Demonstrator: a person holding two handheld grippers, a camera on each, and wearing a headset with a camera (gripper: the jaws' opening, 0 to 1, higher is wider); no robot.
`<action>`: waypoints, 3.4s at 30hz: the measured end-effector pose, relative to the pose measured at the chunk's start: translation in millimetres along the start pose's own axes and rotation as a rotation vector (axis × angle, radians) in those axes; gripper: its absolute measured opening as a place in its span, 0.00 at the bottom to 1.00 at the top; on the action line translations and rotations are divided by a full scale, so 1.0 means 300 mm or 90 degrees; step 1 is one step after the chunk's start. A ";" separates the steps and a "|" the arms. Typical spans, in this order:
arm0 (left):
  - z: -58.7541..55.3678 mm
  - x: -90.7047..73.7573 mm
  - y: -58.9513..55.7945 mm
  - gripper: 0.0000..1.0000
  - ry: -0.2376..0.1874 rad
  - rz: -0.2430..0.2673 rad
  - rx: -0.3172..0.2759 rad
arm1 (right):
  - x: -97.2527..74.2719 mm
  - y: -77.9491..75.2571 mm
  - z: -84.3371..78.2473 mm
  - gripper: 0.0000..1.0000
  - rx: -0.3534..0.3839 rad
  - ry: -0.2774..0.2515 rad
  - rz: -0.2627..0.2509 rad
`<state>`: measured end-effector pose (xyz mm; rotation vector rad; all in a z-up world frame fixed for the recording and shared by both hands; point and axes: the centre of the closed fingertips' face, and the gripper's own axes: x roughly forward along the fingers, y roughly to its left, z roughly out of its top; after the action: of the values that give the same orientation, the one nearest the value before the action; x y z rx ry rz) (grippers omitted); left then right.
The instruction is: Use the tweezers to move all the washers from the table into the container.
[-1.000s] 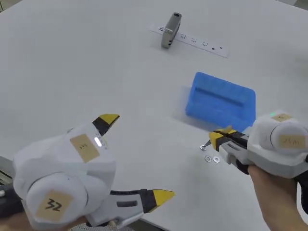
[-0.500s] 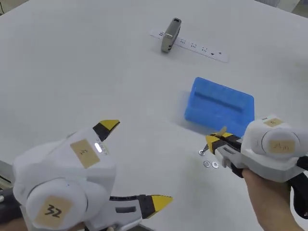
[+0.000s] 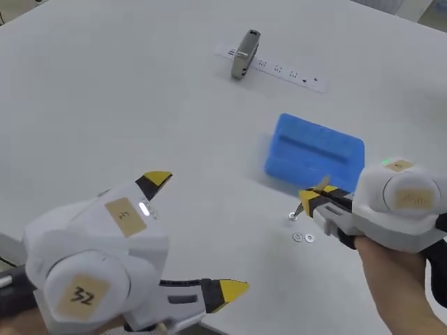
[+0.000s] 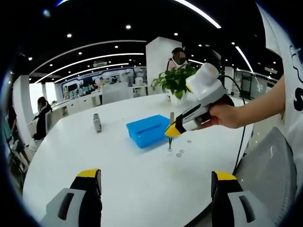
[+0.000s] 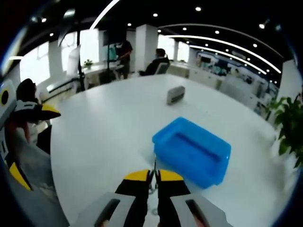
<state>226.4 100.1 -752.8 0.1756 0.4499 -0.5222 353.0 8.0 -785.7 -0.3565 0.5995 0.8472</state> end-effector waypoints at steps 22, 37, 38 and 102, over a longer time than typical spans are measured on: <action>-0.012 0.004 -0.003 0.99 0.013 0.001 0.023 | -0.052 -0.118 0.221 0.02 -0.017 -0.087 -0.041; -0.029 0.010 0.001 0.99 0.033 0.001 0.014 | 0.057 -0.173 0.319 0.02 -0.003 -0.116 -0.041; -0.029 0.010 0.001 0.99 0.033 0.002 0.016 | 0.067 -0.174 0.319 0.02 -0.003 -0.115 -0.042; -0.040 0.011 0.010 0.94 0.044 0.007 0.008 | 0.143 -0.168 0.214 0.03 0.015 -0.080 -0.024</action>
<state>225.9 104.4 -764.7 0.2086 0.5123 -0.5098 436.9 35.6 -759.2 -0.2895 0.4846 0.8186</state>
